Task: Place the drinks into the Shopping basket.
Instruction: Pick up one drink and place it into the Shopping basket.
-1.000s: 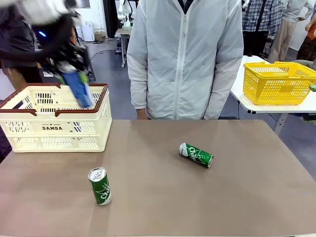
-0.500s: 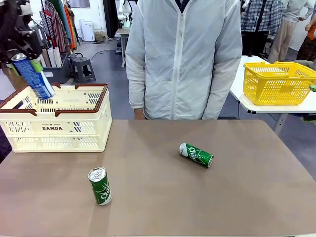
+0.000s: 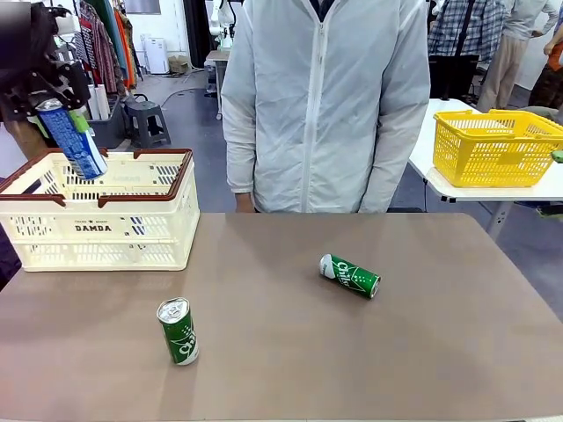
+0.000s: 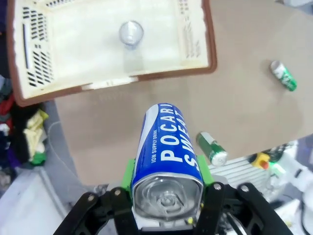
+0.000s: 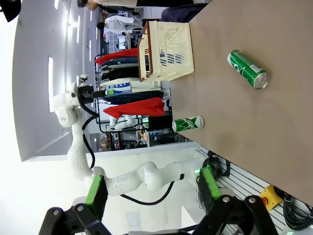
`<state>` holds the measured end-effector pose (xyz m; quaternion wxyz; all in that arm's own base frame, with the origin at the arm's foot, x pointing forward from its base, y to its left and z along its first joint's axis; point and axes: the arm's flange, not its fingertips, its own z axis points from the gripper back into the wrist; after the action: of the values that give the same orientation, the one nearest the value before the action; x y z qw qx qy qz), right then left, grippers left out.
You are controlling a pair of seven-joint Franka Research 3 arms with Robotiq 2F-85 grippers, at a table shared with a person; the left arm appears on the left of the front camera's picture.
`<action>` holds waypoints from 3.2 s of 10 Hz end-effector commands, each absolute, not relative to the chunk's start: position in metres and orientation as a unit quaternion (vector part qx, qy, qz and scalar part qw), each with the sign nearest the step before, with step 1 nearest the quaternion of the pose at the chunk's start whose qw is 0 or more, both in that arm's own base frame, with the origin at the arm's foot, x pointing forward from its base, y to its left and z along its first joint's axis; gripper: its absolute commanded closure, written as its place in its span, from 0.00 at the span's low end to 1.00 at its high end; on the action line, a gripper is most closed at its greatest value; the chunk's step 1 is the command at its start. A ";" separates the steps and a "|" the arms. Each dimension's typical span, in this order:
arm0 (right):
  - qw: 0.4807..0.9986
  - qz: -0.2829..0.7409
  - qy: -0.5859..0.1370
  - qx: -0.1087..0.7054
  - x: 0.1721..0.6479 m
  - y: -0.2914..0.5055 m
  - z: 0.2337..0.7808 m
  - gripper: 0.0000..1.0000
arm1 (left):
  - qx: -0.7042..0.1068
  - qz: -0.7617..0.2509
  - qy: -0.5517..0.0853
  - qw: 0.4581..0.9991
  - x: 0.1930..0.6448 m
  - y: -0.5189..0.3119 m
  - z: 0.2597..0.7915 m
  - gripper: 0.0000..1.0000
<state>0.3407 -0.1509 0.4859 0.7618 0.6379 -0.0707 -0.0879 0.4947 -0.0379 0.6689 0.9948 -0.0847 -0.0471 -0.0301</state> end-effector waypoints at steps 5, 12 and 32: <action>0.763 -0.091 -0.062 0.636 0.340 -0.151 0.490 0.00 | -0.083 0.013 -0.052 0.995 0.651 0.018 0.585 1.00; 0.763 -0.091 -0.062 0.636 0.340 -0.151 0.490 0.00 | -0.036 0.078 -0.008 0.996 0.666 0.041 0.457 1.00; 0.763 -0.091 -0.062 0.636 0.340 -0.151 0.490 0.00 | -0.506 -0.158 -0.056 0.846 0.423 0.083 0.664 0.00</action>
<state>0.3410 -0.1506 0.4857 0.7619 0.6378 -0.0702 -0.0878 0.4295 0.0594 0.6973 0.8711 -0.4533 -0.1117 -0.1526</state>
